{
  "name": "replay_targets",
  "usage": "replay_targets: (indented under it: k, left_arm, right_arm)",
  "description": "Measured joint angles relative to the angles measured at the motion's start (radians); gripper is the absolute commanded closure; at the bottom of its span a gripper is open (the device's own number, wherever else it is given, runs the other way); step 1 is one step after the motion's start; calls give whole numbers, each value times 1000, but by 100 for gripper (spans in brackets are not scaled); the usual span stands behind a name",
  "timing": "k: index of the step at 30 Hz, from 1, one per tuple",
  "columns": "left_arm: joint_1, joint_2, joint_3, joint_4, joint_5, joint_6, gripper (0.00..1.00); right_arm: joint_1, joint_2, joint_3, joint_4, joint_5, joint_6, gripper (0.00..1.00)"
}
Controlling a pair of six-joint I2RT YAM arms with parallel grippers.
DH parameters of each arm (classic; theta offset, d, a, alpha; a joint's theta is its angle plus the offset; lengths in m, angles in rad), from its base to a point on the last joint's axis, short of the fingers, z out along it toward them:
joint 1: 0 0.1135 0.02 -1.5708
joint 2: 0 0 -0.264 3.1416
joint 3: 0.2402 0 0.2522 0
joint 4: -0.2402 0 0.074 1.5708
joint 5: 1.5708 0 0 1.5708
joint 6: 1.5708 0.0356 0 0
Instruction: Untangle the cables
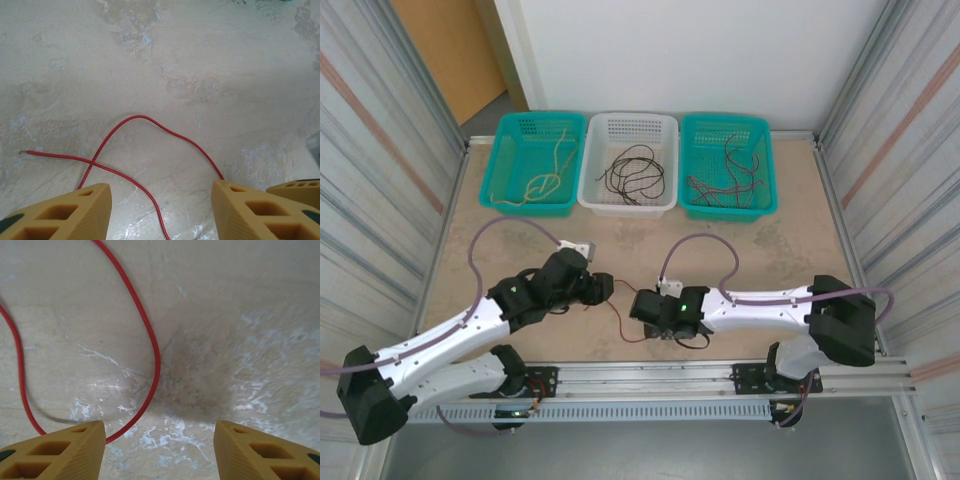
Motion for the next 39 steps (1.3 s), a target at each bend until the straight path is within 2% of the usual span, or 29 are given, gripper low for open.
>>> replay_targets:
  k: [7,9,10,12,14,17,22,28,32,36,39]
  left_arm:
    - [0,-2,-30,8,2,-15,44]
    - [0,4,-40,15,2,-19,44]
    - [0,6,-45,18,2,-20,44]
    - [0,8,-57,22,2,-26,44]
    - [0,9,-64,22,2,-27,44]
    - [0,9,-68,28,2,-27,43]
    - [0,9,-68,39,2,-27,44]
    - [0,9,-68,38,1,-27,43]
    - [0,9,-68,40,1,-27,43]
    - [0,18,-68,45,1,-26,42]
    - [0,35,-68,42,1,-21,42]
  right_arm:
    - [-2,103,-8,104,-77,43,50]
    - [-8,110,-3,100,-82,51,55]
    - [-13,110,-3,98,-87,56,60]
    - [-22,110,-3,94,-97,72,77]
    - [-31,111,-3,107,-100,74,89]
    - [-43,110,0,113,-96,66,100]
    - [-72,75,61,36,-32,-4,100]
    - [-137,-103,256,-111,150,-183,100]
    - [-298,-216,425,-158,230,-341,100]
    - [-576,-259,577,-165,236,-486,100]
    - [-813,-247,652,-154,156,-552,100]
